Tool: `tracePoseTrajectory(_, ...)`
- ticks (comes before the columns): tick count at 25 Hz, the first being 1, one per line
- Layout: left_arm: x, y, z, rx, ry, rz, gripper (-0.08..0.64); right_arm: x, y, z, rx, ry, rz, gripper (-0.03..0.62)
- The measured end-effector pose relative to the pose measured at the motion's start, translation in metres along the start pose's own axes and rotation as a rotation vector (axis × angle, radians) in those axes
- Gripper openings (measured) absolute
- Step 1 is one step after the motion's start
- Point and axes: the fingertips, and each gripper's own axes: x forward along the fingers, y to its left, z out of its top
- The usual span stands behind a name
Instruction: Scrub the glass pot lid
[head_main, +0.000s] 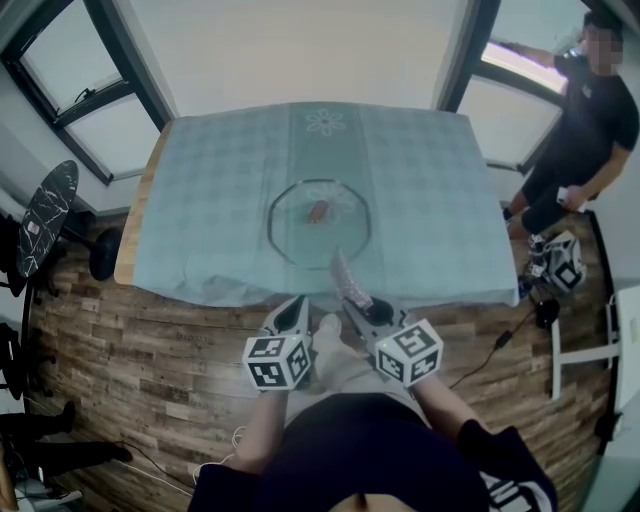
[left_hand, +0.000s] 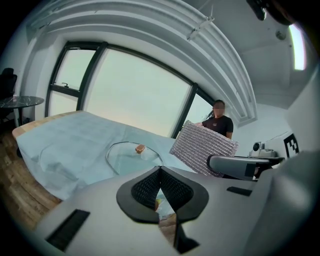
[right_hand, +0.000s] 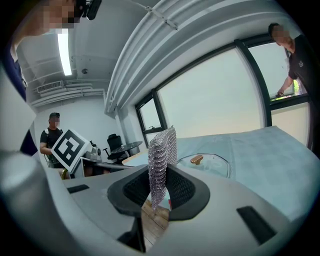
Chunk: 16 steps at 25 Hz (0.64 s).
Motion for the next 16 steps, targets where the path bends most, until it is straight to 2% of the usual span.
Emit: tracePoseTrajectory(16,-0.0081,0.0026,-0.0003,-0.005,-0.011,0.008,0.003,0.001,0.0094,-0.0074,-0.005,0.011,0.012,0.081)
